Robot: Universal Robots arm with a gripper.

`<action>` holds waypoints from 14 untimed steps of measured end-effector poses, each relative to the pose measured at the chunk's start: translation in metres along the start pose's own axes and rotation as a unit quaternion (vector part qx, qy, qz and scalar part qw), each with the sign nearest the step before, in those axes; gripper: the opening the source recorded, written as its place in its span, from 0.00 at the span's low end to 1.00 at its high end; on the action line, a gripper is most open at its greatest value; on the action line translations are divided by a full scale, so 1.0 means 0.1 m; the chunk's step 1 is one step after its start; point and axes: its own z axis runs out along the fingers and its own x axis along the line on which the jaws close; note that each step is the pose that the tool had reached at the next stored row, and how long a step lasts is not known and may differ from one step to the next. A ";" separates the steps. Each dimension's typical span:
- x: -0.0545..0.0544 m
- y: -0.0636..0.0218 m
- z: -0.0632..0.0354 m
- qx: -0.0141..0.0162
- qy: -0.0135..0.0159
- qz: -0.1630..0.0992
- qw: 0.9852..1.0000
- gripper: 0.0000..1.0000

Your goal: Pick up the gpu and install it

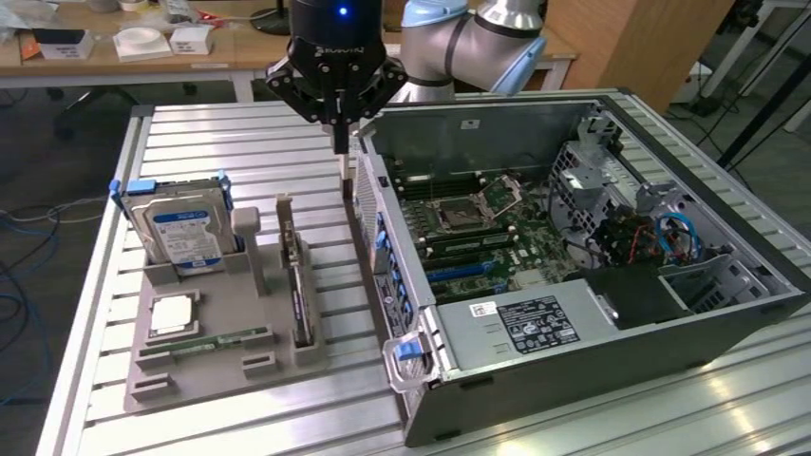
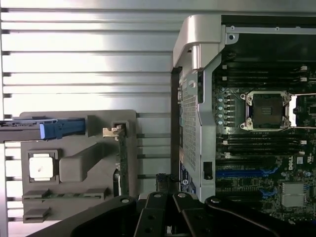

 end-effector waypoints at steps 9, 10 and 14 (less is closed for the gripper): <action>0.10 -0.011 -0.003 0.000 0.000 -0.003 1.000 0.11; 0.12 -0.013 -0.003 0.000 0.000 -0.004 1.000 0.11; 0.18 -0.022 -0.005 0.000 0.000 -0.005 1.000 0.11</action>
